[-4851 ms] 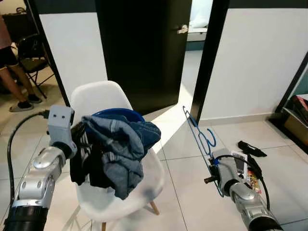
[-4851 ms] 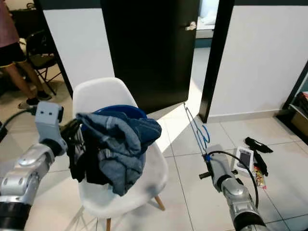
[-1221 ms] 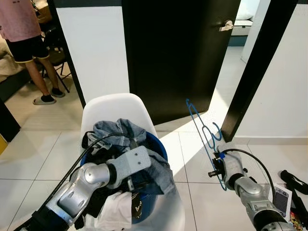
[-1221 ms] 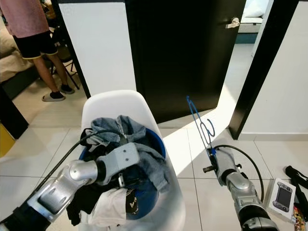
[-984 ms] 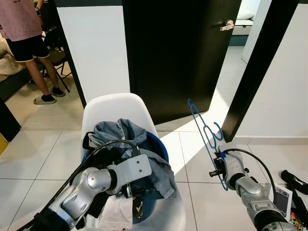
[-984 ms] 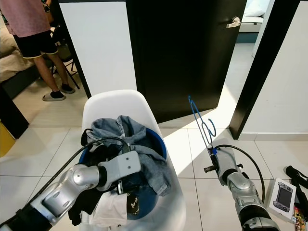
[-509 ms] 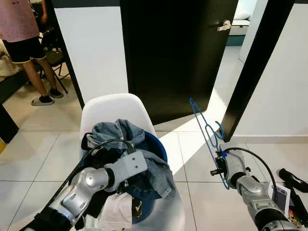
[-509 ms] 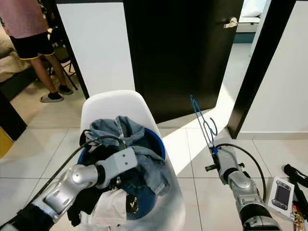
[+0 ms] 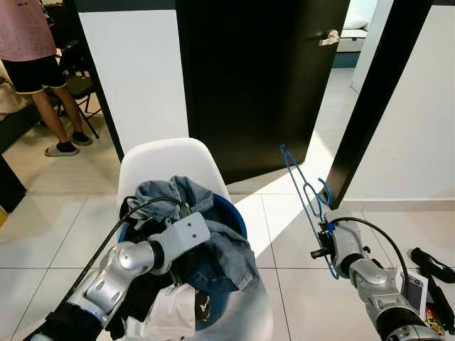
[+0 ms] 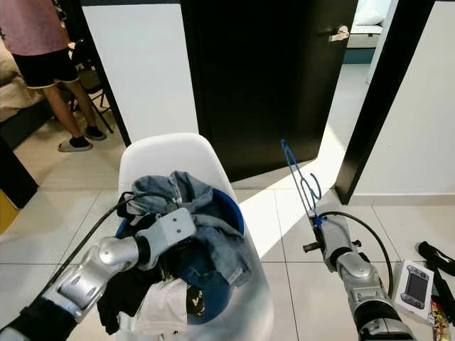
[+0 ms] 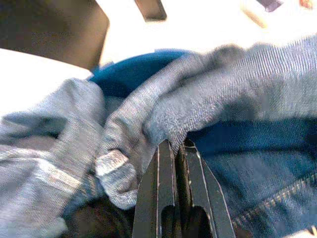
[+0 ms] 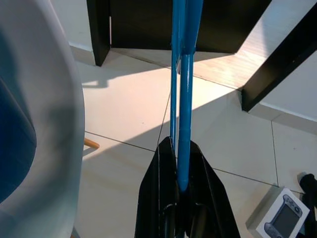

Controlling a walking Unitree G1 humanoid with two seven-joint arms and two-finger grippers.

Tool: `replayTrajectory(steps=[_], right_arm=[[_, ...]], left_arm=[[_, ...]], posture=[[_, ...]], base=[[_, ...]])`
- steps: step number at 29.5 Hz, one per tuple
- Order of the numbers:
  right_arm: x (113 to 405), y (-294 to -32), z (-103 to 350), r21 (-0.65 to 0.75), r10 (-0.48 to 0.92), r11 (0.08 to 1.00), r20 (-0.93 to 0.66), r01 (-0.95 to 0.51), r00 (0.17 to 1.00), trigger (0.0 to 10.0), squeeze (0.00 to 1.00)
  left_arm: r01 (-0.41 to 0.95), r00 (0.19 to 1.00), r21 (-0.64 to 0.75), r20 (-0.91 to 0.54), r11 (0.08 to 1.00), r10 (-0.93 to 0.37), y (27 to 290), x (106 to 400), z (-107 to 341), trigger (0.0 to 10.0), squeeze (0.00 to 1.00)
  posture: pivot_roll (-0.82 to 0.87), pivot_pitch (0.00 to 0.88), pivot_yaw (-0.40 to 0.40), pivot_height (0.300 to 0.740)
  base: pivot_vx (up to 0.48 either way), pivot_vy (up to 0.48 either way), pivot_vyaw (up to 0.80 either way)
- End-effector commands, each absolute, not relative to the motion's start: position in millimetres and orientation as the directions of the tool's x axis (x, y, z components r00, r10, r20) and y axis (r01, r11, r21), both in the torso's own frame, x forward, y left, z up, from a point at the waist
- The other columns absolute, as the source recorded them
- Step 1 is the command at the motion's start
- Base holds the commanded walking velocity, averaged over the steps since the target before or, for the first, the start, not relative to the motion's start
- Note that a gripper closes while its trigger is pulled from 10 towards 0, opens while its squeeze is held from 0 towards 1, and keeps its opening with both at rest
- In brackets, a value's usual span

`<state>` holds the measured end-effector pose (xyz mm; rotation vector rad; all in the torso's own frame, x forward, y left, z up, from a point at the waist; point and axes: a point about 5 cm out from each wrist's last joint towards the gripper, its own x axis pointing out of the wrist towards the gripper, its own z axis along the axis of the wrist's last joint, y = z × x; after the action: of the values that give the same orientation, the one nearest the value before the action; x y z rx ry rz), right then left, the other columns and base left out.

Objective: Hang hanger

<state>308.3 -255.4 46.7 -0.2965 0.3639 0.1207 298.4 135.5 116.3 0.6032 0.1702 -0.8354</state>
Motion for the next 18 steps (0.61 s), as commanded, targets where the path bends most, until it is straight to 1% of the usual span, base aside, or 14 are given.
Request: replayTrajectory(steps=[1, 2, 3, 4, 5, 7, 8, 10, 11, 13, 15, 16, 17, 18], right_arm=[[311.0, -255.3, 49.2, -0.249, 0.055, 0.957, -0.356, -0.151, 0.933, 10.0, 0.0], [311.0, -255.3, 49.2, -0.249, 0.055, 0.957, -0.356, -0.151, 0.933, 10.0, 0.0], [311.4, -255.3, 49.7, -0.249, 0.054, 0.957, -0.354, -0.149, 0.934, 10.0, 0.0], [311.4, -255.3, 49.7, -0.249, 0.054, 0.957, -0.354, -0.149, 0.934, 10.0, 0.0], [311.9, -255.4, 50.2, -0.249, 0.051, 0.957, -0.352, -0.146, 0.935, 10.0, 0.0], [311.9, -255.4, 50.2, -0.249, 0.051, 0.957, -0.352, -0.146, 0.935, 10.0, 0.0], [312.5, -255.4, 50.9, -0.247, 0.049, 0.958, -0.349, -0.142, 0.936, 10.0, 0.0], [314.3, -255.3, 52.6, -0.243, 0.04, 0.961, -0.34, -0.129, 0.939, 10.0, 0.0], [314.3, -255.3, 52.6, -0.243, 0.04, 0.961, -0.34, -0.129, 0.939, 10.0, 0.0], [314.7, -255.5, 53.0, -0.239, 0.03, 0.964, -0.334, -0.116, 0.942, 10.0, 0.0], [314.6, -255.5, 52.9, -0.239, 0.028, 0.965, -0.333, -0.112, 0.943, 10.0, 0.0], [314.0, -256.5, 52.6, -0.238, 0.018, 0.966, -0.33, -0.101, 0.944, 10.0, 0.0], [314.0, -256.5, 52.6, -0.238, 0.018, 0.966, -0.33, -0.101, 0.944, 10.0, 0.0], [313.5, -257.6, 52.4, -0.236, 0.008, 0.968, -0.327, -0.09, 0.945, 10.0, 0.0]], left_arm=[[0.684, 0.708, 0.412, -0.177, 0.602, -0.683, 132.7, 308.4, 156.8, 0.0, 0.0], [0.684, 0.708, 0.412, -0.177, 0.602, -0.683, 132.7, 308.4, 156.8, 0.0, 0.0], [0.639, 0.737, 0.379, -0.052, 0.669, -0.674, 135.7, 314.3, 182.3, 0.0, 0.0], [0.639, 0.737, 0.379, -0.052, 0.669, -0.674, 135.7, 314.3, 182.3, 0.0, 0.0], [0.581, 0.765, 0.345, 0.078, 0.737, -0.64, 142.3, 320.5, 210.0, 0.0, 0.0], [0.581, 0.765, 0.345, 0.078, 0.737, -0.64, 142.3, 320.5, 210.0, 0.0, 0.0], [0.508, 0.787, 0.311, 0.212, 0.804, -0.579, 154.4, 326.8, 242.4, 0.0, 0.0], [0.241, 0.808, 0.284, 0.471, 0.928, -0.354, 202.4, 335.5, 323.0, 0.0, 0.0], [0.241, 0.808, 0.284, 0.471, 0.928, -0.354, 202.4, 335.5, 323.0, 0.0, 0.0], [0.014, 0.78, 0.216, 0.608, 0.976, -0.146, 241.3, 331.3, 374.0, 0.0, 0.0], [-0.026, 0.771, 0.192, 0.629, 0.981, -0.103, 248.5, 329.5, 382.8, 0.0, 0.0], [0.015, 0.715, 0.093, 0.695, 0.996, -0.076, 249.3, 321.4, 403.7, 0.0, 0.0], [0.015, 0.715, 0.093, 0.695, 0.996, -0.076, 249.3, 321.4, 403.7, 0.0, 0.0], [0.099, 0.66, 0.009, 0.748, 0.995, -0.072, 244.8, 312.5, 419.1, 0.0, 0.0]], posture=[[-0.06, 0.0, 0.013, 0.74], [-0.06, 0.0, 0.013, 0.74], [-0.06, 0.0, 0.012, 0.74], [-0.06, 0.0, 0.012, 0.74], [-0.06, 0.0, 0.011, 0.74], [-0.06, 0.0, 0.011, 0.74], [-0.05, 0.0, 0.011, 0.74], [-0.05, 0.0, 0.015, 0.74], [-0.05, 0.0, 0.015, 0.74], [-0.05, 0.0, 0.025, 0.74], [-0.05, 0.0, 0.025, 0.74], [-0.05, 0.0, 0.035, 0.74], [-0.05, 0.0, 0.035, 0.74], [-0.05, 0.0, 0.036, 0.74]], base=[[0.0, 0.0, 0.0], [0.0, 0.0, 0.0], [0.0, 0.0, 0.0], [0.0, 0.0, 0.0], [0.0, 0.0, 0.0], [0.0, 0.0, 0.0], [0.0, 0.0, 0.0], [0.0, 0.0, 0.0], [0.0, 0.0, 0.0], [0.0, 0.0, 0.0], [0.0, 0.0, 0.0], [0.0, 0.0, 0.0], [0.0, 0.0, 0.0], [0.0, 0.0, 0.0]])
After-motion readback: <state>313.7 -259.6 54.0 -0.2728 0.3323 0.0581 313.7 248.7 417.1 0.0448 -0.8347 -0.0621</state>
